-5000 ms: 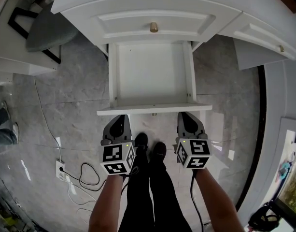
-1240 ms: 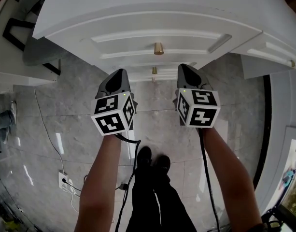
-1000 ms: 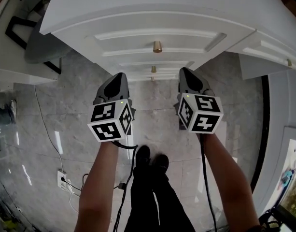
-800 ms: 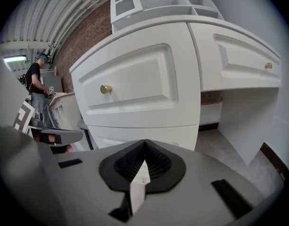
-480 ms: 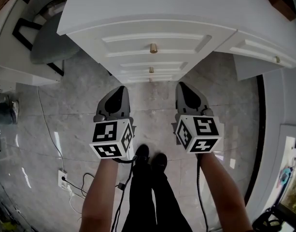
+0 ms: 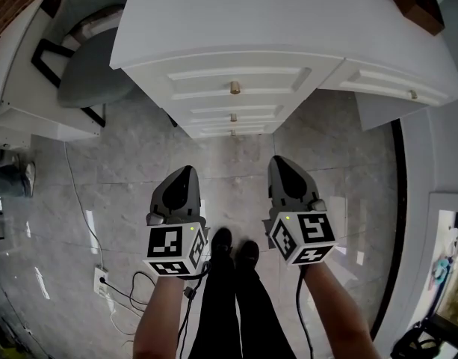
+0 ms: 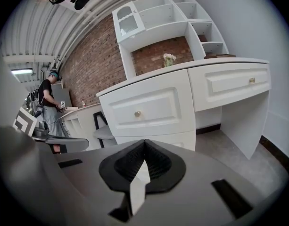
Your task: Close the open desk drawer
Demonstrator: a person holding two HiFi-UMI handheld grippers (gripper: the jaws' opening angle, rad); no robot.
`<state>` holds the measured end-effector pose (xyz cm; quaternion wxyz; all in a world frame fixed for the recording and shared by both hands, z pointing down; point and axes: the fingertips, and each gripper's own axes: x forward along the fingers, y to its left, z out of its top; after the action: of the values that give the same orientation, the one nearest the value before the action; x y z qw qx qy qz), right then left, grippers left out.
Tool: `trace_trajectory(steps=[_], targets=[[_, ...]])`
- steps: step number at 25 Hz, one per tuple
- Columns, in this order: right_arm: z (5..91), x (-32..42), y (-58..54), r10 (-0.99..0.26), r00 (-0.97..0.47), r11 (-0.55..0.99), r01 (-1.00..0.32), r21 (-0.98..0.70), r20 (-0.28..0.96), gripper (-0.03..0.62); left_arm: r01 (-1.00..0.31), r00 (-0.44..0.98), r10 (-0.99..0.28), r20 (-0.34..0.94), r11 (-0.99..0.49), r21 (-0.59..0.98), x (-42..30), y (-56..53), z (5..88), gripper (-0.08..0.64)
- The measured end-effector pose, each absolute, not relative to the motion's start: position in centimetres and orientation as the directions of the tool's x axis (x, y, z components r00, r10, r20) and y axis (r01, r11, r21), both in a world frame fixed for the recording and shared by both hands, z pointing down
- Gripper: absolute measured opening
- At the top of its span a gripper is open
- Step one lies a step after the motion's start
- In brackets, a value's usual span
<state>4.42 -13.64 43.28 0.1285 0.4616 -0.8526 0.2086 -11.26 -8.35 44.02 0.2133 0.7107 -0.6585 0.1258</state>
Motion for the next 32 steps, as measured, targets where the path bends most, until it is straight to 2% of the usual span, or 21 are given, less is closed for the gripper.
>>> trace_trajectory(steps=[32], targets=[[36.1,7.6,-7.4,-0.729,-0.542,0.506,-0.838,-0.204,0.418,0.005,-0.992,0.106,-0.875,0.472,-0.057,0.117,-10.2,-1.3,36.4,0.009]])
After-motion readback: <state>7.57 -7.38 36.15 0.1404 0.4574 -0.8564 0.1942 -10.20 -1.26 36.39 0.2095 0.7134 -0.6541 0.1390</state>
